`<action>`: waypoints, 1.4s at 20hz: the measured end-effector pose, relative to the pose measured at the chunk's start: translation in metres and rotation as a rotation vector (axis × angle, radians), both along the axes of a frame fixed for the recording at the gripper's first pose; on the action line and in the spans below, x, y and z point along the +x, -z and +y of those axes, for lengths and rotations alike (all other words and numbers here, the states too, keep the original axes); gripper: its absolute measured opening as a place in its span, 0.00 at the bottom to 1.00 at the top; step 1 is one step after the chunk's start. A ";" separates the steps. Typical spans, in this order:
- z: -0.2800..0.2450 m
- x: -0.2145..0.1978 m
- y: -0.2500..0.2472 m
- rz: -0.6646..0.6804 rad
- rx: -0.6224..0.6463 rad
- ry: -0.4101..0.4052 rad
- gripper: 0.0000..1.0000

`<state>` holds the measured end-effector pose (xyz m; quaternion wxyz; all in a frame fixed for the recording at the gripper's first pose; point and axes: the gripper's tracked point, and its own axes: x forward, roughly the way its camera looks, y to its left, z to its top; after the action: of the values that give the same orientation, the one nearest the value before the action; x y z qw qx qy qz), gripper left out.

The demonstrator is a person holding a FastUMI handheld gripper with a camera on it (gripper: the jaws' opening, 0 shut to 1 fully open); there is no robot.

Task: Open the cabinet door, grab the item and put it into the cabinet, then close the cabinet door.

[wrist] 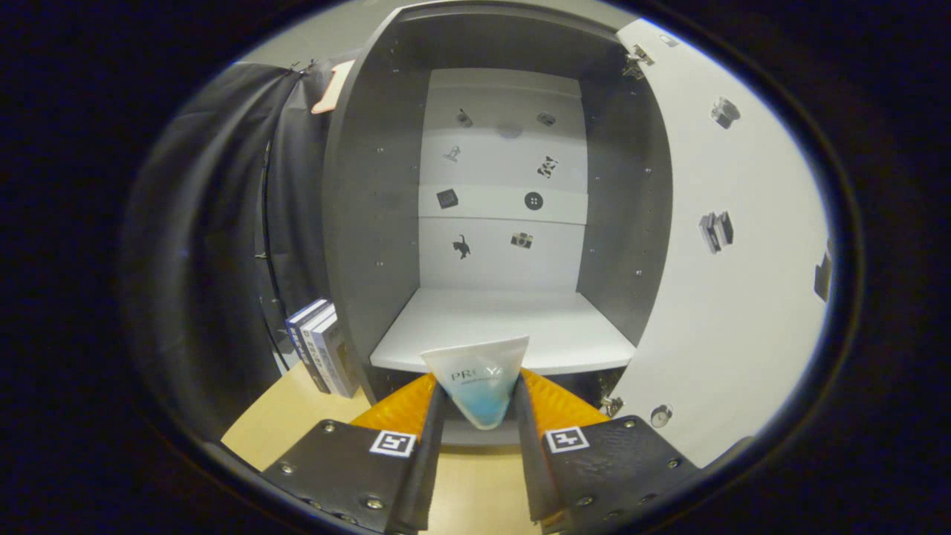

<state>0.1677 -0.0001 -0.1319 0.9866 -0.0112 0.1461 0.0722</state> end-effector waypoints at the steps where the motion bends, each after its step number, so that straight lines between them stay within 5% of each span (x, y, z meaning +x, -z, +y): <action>1: 0.000 0.010 -0.004 -0.003 -0.006 -0.001 0.49; 14: 0.001 0.136 0.007 0.016 -0.031 0.024 0.49; 28: -0.007 0.153 0.011 0.035 0.005 0.071 0.52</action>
<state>0.3204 -0.0073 -0.1429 0.9858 -0.0023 0.1634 0.0377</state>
